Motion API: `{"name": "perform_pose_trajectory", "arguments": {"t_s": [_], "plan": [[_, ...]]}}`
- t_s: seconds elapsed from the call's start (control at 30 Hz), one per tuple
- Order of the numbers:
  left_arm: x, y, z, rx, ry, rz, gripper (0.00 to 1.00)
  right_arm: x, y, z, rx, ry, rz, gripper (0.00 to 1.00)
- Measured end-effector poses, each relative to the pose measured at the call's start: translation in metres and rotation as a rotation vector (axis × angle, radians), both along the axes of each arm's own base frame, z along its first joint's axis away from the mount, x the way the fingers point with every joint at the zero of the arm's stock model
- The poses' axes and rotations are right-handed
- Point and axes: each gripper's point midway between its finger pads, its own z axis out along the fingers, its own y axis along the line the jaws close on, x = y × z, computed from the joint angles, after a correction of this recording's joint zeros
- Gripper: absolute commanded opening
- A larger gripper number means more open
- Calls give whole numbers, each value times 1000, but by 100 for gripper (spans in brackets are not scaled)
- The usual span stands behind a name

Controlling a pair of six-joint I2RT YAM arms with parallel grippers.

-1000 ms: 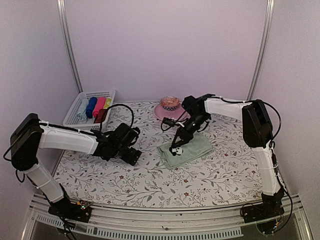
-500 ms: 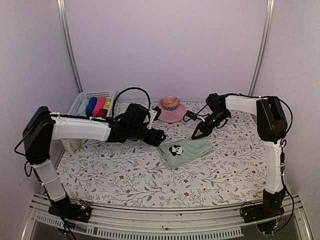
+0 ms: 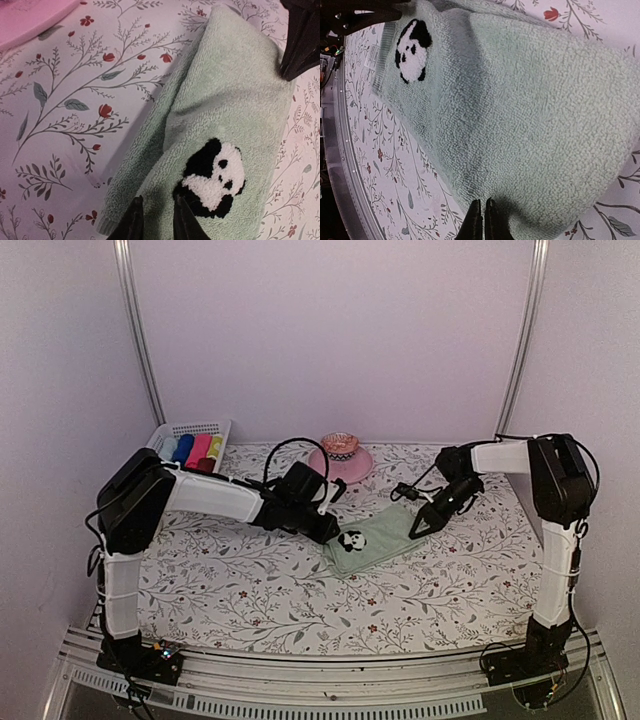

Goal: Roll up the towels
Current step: Smooth out the towel at the center of the board.

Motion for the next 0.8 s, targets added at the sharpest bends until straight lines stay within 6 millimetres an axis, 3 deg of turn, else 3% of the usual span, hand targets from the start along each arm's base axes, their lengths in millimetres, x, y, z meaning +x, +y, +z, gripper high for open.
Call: {"name": "perform_pose_trajectory", "arguments": {"t_s": [0.33,0.37,0.47,0.53,0.63,0.8], "plan": [[7,9,-26,107,0,14,24,-7,-16,-17,-49,26,-20,6],[8,10,-26,115,-4,15,28,-8,-16,-18,-52,26,-20,6],[11,14,-26,139,-19,22,50,-8,-17,-17,-53,26,-14,6],[12,17,-27,157,-27,26,59,-10,-17,-15,-54,33,-6,6],[15,22,-26,180,-42,32,66,-1,-13,2,-40,13,3,6],[19,25,1,176,-93,42,65,49,1,53,11,-155,-6,6]]}}
